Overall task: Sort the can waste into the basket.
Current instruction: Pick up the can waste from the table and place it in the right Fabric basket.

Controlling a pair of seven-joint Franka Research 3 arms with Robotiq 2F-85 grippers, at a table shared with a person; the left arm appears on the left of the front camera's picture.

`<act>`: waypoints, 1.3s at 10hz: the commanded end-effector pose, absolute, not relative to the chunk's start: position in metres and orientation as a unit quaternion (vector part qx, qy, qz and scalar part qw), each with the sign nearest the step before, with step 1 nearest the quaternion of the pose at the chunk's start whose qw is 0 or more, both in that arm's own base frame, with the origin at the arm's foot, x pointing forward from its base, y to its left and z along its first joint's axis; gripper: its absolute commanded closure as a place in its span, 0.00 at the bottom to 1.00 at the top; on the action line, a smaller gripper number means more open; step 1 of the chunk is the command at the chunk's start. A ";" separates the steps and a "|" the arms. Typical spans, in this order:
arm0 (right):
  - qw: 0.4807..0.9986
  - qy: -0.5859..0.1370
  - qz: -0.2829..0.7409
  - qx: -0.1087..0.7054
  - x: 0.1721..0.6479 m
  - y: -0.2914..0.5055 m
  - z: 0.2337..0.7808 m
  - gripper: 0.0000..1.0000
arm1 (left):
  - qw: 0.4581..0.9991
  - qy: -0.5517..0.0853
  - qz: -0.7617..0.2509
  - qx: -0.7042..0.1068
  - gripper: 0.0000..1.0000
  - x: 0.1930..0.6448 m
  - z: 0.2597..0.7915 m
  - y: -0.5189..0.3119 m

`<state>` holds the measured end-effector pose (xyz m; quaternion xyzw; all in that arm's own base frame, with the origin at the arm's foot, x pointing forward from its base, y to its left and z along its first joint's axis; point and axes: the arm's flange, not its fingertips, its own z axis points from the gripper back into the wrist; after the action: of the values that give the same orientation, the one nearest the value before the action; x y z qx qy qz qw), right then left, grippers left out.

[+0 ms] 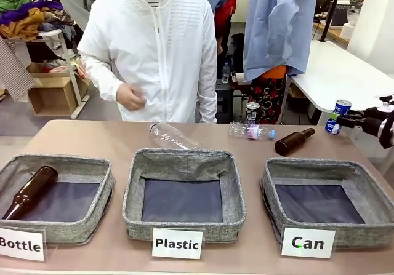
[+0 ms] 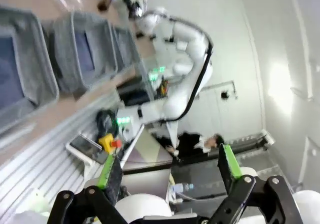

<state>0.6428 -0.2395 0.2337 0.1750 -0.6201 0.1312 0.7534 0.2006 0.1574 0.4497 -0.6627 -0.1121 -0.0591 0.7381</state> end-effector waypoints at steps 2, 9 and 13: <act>0.742 -0.634 0.113 0.183 0.650 -0.237 0.236 0.00 | 0.765 -0.071 -0.099 -0.632 0.00 0.196 0.414 0.108; 0.752 -0.611 0.134 0.208 0.622 -0.222 0.281 1.00 | 0.757 -0.066 -0.087 -0.644 0.00 0.211 0.438 0.138; 0.786 -0.526 0.249 0.209 0.531 -0.170 0.435 1.00 | 0.757 -0.066 -0.087 -0.644 0.00 0.211 0.438 0.138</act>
<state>0.5671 -0.1931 0.3917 0.2013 -0.5730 0.2196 0.7635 0.2140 0.1378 0.4361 -0.6388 -0.0679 -0.0912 0.7610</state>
